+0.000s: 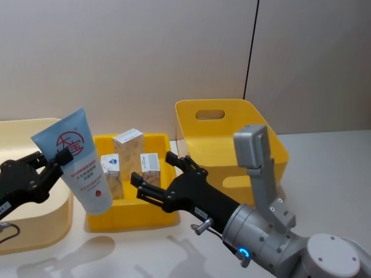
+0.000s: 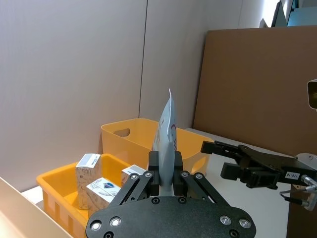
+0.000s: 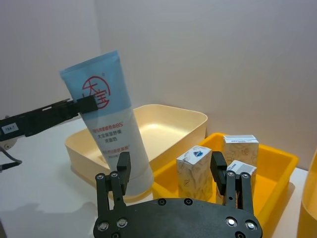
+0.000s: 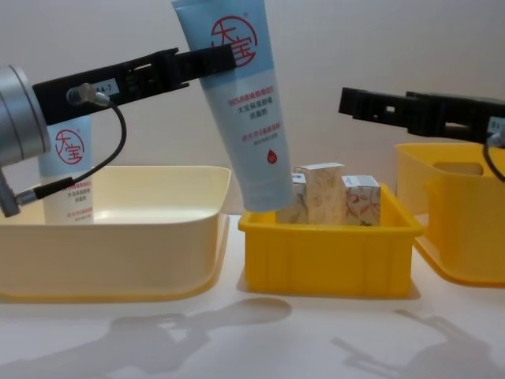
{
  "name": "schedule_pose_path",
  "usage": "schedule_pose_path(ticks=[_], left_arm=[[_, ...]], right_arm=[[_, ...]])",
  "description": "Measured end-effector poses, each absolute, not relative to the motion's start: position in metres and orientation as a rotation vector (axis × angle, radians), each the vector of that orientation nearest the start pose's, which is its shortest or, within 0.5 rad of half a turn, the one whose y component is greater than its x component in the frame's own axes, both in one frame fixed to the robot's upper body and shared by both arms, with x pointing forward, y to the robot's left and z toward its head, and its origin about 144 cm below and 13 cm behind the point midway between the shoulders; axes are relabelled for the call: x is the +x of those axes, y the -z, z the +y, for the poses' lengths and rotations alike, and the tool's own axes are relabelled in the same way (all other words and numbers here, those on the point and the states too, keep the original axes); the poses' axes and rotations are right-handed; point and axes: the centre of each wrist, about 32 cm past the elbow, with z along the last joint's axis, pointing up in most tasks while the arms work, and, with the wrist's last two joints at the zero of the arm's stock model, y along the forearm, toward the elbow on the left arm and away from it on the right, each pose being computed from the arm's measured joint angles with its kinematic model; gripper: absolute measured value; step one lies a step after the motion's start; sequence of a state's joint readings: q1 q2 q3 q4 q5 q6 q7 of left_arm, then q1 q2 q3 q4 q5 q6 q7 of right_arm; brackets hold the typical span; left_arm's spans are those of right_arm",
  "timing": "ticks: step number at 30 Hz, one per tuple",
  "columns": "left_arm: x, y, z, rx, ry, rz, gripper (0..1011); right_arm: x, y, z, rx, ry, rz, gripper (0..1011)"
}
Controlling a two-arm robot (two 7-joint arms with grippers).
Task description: Bimanual collaborative sorting of washing and personal care products
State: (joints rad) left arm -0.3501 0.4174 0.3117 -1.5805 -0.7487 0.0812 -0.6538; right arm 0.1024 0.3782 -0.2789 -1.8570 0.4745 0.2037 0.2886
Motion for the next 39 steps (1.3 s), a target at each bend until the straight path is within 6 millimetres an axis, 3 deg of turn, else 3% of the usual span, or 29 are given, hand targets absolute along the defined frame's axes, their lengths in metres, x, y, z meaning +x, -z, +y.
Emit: schedule_pose_path(ticks=[39], left_arm=[[0.532, -1.255, 0.255, -0.285, -0.58, 0.027, 147]], right_arm=[[0.493, -1.235, -0.159, 0.009, 0.795, -0.175, 1001]])
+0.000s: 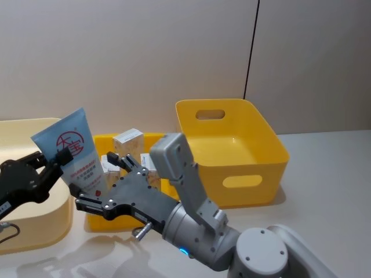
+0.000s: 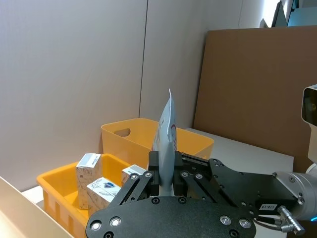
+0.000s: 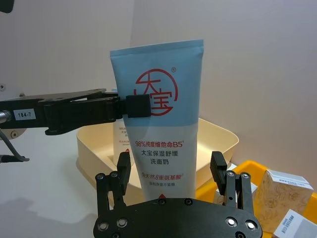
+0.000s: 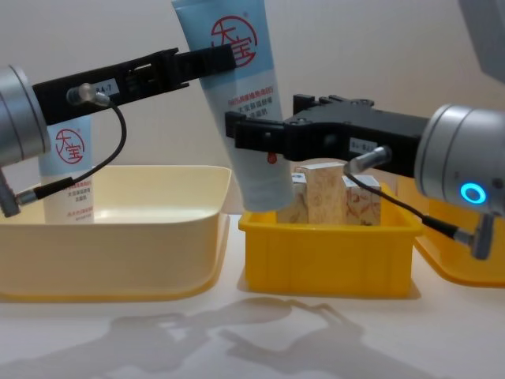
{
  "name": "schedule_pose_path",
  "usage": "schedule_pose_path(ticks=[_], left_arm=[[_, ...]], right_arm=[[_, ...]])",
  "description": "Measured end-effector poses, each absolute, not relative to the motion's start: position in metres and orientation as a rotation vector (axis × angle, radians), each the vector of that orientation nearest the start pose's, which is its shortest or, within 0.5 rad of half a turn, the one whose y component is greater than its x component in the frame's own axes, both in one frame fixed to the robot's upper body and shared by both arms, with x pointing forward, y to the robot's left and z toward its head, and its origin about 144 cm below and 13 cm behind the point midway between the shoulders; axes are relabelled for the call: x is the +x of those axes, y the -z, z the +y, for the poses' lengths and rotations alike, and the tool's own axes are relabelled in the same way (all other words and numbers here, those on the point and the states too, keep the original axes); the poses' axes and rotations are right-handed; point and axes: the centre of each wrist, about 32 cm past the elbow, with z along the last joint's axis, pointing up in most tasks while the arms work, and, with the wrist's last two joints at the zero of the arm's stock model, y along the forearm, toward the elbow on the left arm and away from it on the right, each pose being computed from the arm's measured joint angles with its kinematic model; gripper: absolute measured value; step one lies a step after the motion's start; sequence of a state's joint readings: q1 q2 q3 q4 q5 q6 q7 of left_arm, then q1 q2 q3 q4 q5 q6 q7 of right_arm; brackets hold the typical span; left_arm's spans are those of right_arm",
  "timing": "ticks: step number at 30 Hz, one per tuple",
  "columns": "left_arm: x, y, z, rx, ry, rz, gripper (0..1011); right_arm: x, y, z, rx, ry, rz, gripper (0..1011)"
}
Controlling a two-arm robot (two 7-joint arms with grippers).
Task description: Bimanual collaborative sorting of washing and personal care products
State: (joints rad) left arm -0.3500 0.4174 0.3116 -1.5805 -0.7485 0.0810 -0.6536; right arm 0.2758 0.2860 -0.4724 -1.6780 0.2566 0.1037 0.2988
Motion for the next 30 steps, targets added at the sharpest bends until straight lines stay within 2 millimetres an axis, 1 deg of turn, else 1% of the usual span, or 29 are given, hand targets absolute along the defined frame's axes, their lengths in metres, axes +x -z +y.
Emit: schedule_pose_path(ticks=[4, 6, 7, 9, 13, 14, 17, 26, 30], left_arm=[[0.532, -1.255, 0.255, -0.285, -0.58, 0.027, 147], [0.532, -1.255, 0.255, -0.285, -0.58, 0.027, 147], [0.532, -1.255, 0.255, -0.285, -0.58, 0.027, 148], [0.532, -1.255, 0.255, -0.285, -0.58, 0.027, 147], [0.532, -1.255, 0.255, -0.285, -0.581, 0.027, 147], [0.532, -1.255, 0.255, -0.285, -0.581, 0.027, 147], [0.532, -1.255, 0.255, -0.285, -0.581, 0.027, 148], [0.532, -1.255, 0.255, -0.285, -0.581, 0.027, 148], [0.532, -1.255, 0.255, -0.285, -0.579, 0.027, 215]], right_arm=[[0.495, -1.234, -0.155, 0.006, 0.79, -0.184, 994], [0.496, -1.233, -0.153, 0.004, 0.788, -0.188, 929], [0.496, -1.233, -0.152, 0.003, 0.787, -0.191, 929], [0.497, -1.232, -0.151, 0.002, 0.785, -0.194, 887], [0.498, -1.232, -0.149, -0.001, 0.784, -0.198, 769], [0.498, -1.232, -0.148, -0.001, 0.784, -0.2, 756], [0.498, -1.232, -0.147, -0.002, 0.782, -0.203, 723], [0.499, -1.231, -0.145, -0.004, 0.78, -0.208, 668], [0.499, -1.231, -0.144, -0.005, 0.778, -0.209, 641]])
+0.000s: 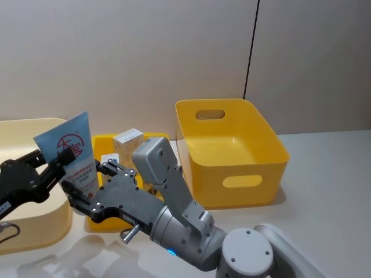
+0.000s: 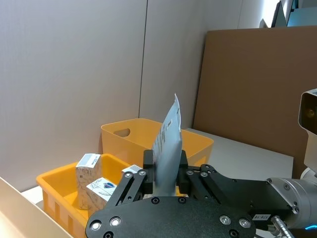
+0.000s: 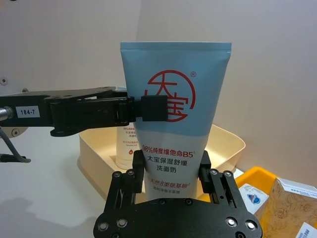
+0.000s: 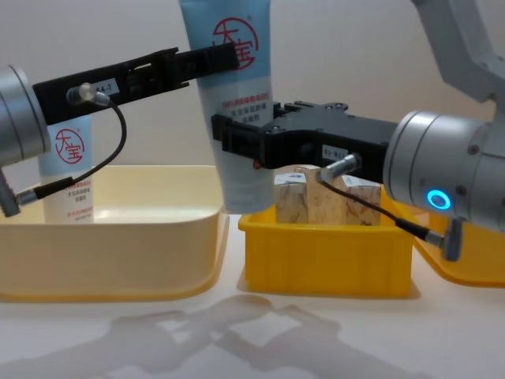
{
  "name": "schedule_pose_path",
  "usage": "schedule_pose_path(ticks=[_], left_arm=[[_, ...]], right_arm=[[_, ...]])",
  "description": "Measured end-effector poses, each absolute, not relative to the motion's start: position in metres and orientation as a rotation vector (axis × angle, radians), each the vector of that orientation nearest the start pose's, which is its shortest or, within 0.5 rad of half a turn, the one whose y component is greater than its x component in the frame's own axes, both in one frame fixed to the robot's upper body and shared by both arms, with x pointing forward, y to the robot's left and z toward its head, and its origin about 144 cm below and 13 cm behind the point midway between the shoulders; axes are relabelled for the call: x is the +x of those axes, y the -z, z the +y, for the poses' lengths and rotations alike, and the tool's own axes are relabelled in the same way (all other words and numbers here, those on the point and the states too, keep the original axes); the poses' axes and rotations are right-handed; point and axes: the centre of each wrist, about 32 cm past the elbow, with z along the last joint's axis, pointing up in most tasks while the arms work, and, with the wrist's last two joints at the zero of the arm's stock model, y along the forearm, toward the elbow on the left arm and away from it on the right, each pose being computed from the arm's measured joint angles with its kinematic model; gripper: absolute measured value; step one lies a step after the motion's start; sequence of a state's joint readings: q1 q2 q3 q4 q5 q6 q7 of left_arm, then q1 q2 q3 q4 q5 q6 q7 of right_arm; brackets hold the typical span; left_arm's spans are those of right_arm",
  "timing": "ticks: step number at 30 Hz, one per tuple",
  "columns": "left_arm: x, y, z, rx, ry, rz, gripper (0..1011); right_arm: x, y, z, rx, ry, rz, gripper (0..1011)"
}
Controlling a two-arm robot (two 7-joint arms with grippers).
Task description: Bimanual collaborative sorting of washing and personal care products
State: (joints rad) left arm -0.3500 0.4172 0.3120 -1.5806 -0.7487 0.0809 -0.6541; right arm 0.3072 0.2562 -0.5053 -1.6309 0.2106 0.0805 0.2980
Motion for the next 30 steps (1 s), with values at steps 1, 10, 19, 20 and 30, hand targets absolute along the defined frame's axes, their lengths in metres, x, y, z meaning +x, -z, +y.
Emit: schedule_pose_path(ticks=[1, 10, 19, 20, 30], left_arm=[[0.5317, -1.2552, 0.2548, -0.285, -0.579, 0.027, 241], [0.5317, -1.2552, 0.2548, -0.285, -0.579, 0.027, 515], [0.5318, -1.2553, 0.2549, -0.285, -0.579, 0.027, 819], [0.5318, -1.2553, 0.255, -0.285, -0.579, 0.027, 853], [0.5318, -1.2553, 0.255, -0.285, -0.58, 0.027, 1002]], right_arm=[[0.4993, -1.2309, -0.1442, -0.005, 0.778, -0.209, 641], [0.4997, -1.2308, -0.1436, -0.006, 0.777, -0.21, 587], [0.4998, -1.2308, -0.1435, -0.006, 0.777, -0.212, 533], [0.4997, -1.2306, -0.144, -0.006, 0.778, -0.213, 520], [0.4956, -1.2295, -0.1524, -0.005, 0.842, -0.224, 465]])
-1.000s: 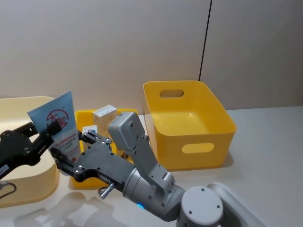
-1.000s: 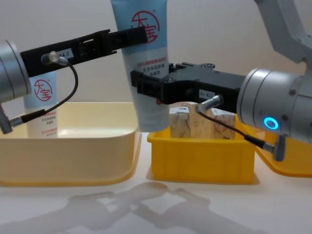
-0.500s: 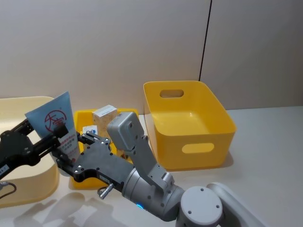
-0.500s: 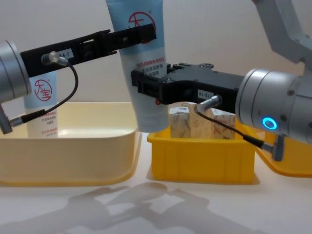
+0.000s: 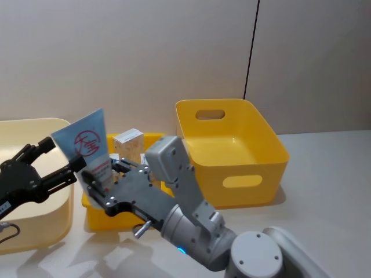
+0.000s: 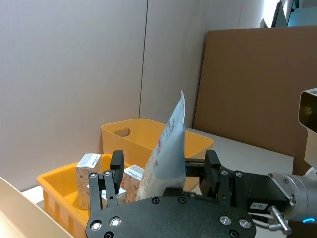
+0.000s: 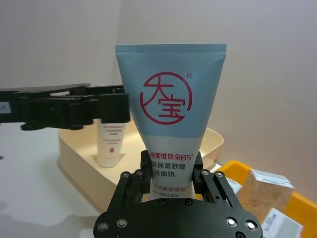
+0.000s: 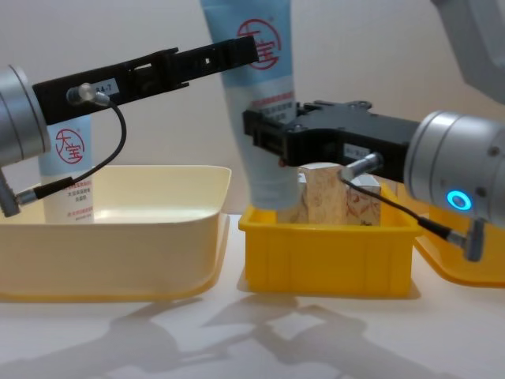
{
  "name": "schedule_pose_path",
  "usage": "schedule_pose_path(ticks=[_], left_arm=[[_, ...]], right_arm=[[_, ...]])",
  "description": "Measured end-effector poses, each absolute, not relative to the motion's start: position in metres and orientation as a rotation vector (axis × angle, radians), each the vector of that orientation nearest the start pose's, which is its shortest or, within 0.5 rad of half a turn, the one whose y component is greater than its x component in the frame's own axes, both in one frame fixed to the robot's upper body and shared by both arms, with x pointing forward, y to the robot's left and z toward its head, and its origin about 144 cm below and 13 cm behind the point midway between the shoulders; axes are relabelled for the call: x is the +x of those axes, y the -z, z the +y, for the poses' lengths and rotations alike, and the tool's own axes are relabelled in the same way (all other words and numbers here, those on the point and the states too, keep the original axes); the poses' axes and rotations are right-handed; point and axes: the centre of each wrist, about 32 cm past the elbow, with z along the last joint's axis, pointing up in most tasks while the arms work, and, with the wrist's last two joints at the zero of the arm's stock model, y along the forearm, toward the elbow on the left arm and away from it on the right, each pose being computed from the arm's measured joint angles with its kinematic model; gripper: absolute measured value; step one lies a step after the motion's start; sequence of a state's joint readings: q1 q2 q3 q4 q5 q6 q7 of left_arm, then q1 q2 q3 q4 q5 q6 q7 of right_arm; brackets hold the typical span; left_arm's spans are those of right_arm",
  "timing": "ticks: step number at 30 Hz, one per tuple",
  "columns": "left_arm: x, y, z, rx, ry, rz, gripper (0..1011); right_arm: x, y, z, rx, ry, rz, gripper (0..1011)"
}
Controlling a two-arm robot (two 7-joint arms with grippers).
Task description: Bimanual collaborative sorting of washing and personal care products
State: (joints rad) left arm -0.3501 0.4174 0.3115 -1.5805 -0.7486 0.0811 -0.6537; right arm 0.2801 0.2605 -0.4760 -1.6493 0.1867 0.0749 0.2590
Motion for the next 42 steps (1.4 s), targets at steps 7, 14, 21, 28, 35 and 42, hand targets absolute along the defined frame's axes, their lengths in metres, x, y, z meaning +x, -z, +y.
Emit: schedule_pose_path(ticks=[7, 14, 21, 28, 35, 42], left_arm=[[0.532, -1.255, 0.255, -0.285, -0.58, 0.027, 1001], [0.532, -1.255, 0.255, -0.285, -0.58, 0.027, 1003], [0.532, -1.255, 0.255, -0.285, -0.58, 0.027, 1001], [0.532, -1.255, 0.255, -0.285, -0.58, 0.027, 1002], [0.532, -1.255, 0.255, -0.285, -0.58, 0.027, 1002], [0.532, -1.255, 0.255, -0.285, -0.58, 0.027, 1001]], right_arm=[[0.49, -1.229, -0.165, 0.007, 0.934, -0.245, 421], [0.488, -1.228, -0.18, 0.037, 1.034, -0.283, 381], [0.491, -1.231, -0.197, 0.09, 1.13, -0.342, 383], [0.501, -1.234, -0.216, 0.154, 1.232, -0.412, 383], [0.511, -1.238, -0.234, 0.198, 1.334, -0.459, 383], [0.514, -1.24, -0.244, 0.192, 1.414, -0.471, 381]])
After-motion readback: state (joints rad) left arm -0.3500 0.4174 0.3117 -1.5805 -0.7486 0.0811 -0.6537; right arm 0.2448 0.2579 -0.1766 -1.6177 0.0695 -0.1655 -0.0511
